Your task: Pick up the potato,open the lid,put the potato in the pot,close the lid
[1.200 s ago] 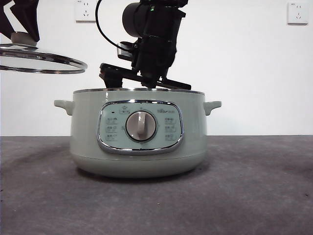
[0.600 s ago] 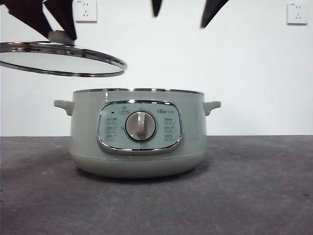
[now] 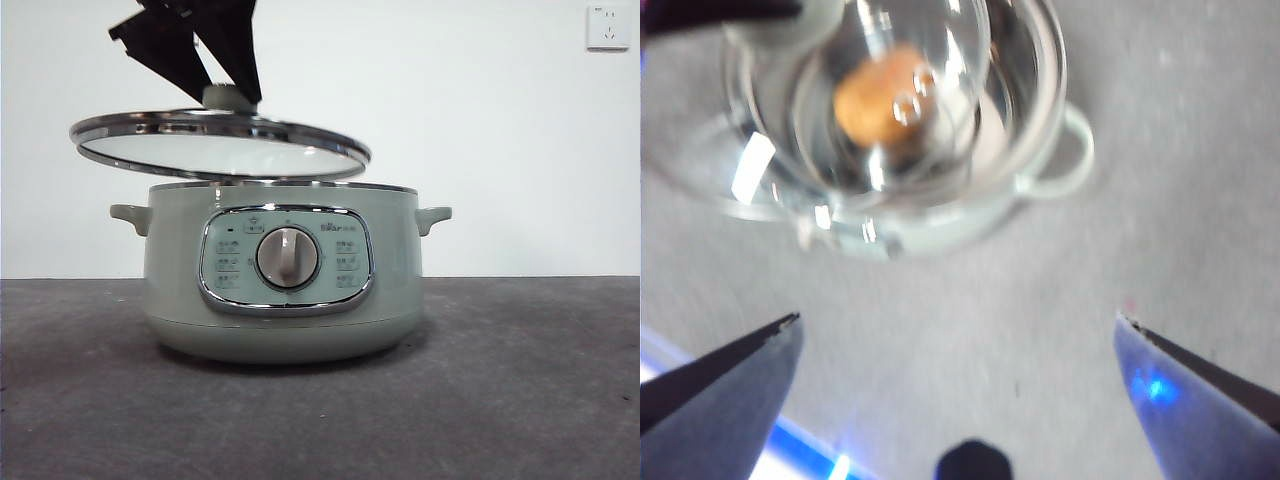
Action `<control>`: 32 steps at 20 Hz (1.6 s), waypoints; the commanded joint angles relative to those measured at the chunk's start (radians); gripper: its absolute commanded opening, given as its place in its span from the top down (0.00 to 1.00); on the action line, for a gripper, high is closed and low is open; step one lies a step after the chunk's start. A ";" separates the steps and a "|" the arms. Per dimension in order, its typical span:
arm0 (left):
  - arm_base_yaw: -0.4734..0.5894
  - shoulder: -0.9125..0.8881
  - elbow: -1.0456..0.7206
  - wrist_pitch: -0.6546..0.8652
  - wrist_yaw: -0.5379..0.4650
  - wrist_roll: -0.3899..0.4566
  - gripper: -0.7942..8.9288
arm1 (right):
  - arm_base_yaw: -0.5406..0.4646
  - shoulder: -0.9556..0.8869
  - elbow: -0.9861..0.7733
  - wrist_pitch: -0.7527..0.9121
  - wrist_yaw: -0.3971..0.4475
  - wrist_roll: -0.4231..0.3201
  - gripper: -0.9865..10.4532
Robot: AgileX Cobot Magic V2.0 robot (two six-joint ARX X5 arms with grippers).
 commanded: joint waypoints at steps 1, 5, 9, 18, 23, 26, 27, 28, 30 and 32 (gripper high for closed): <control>-0.019 0.013 0.010 0.039 0.000 -0.016 0.93 | 0.001 -0.080 -0.101 -0.023 0.003 0.007 0.28; -0.042 0.071 0.010 0.069 0.000 -0.030 0.93 | 0.001 -0.223 -0.257 0.000 0.003 0.049 0.28; -0.050 0.134 0.010 0.082 -0.001 -0.029 0.93 | 0.001 -0.326 -0.367 0.016 0.002 0.098 0.28; -0.049 0.209 0.010 0.134 -0.008 -0.027 0.93 | 0.001 -0.389 -0.456 0.020 0.000 0.107 0.28; -0.049 0.209 0.010 0.133 -0.008 -0.032 0.87 | 0.001 -0.389 -0.456 0.023 0.000 0.106 0.28; -0.049 0.208 0.010 0.134 -0.008 -0.032 0.54 | 0.001 -0.389 -0.456 0.023 0.000 0.105 0.28; -0.049 0.208 0.010 0.134 -0.008 -0.033 0.40 | 0.001 -0.389 -0.456 0.023 -0.001 0.105 0.28; -0.049 0.203 0.010 0.131 -0.008 -0.037 0.25 | 0.001 -0.389 -0.456 0.023 -0.001 0.104 0.28; -0.049 0.189 0.010 0.127 -0.017 -0.070 0.16 | 0.001 -0.389 -0.456 0.023 -0.001 0.102 0.28; -0.049 0.160 0.010 0.121 -0.039 -0.087 0.17 | 0.001 -0.389 -0.456 0.023 -0.001 0.097 0.28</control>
